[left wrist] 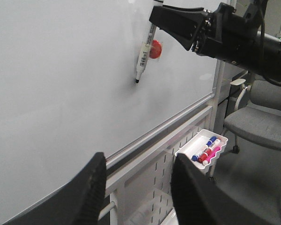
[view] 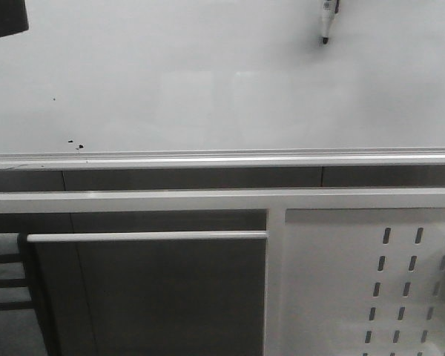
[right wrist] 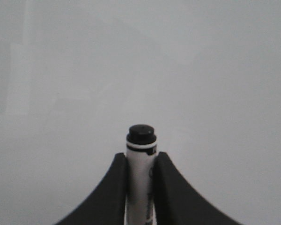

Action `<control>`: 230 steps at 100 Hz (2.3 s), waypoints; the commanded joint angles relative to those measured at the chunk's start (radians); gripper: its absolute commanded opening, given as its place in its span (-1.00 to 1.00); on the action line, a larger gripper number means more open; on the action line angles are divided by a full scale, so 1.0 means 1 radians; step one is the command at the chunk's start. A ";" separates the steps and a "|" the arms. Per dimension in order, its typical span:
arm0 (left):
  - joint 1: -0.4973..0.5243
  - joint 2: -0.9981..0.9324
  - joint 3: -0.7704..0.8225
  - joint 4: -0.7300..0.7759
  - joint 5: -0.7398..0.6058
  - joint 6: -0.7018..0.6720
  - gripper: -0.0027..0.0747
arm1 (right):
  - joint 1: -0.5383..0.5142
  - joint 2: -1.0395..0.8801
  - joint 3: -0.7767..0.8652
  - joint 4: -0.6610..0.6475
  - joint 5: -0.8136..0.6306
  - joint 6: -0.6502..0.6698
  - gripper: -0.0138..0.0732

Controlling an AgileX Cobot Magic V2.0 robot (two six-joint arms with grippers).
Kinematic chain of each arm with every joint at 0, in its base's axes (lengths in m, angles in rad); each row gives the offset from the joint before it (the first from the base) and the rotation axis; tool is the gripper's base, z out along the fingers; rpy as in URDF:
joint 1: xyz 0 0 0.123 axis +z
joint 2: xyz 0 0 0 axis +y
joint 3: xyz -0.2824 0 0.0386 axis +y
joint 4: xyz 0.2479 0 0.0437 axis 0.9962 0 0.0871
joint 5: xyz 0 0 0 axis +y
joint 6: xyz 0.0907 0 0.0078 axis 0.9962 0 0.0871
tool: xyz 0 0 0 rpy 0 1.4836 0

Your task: Write number 1 on whiteboard

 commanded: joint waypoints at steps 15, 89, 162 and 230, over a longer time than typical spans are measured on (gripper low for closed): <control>0.004 -0.013 -0.022 -0.058 -0.052 -0.010 -0.18 | -0.005 -0.024 0.013 0.008 -0.130 -0.002 -0.80; 0.004 -0.013 -0.022 -0.054 -0.052 -0.010 -0.18 | -0.005 -0.025 0.050 0.002 -0.176 -0.002 -0.80; 0.004 -0.013 -0.022 -0.035 -0.052 -0.010 -0.18 | -0.005 -0.233 0.283 0.002 -0.174 -0.004 -0.80; 0.004 -0.013 -0.022 -0.020 -0.052 -0.010 -0.18 | -0.005 -0.219 0.173 -0.023 -0.143 -0.004 -0.80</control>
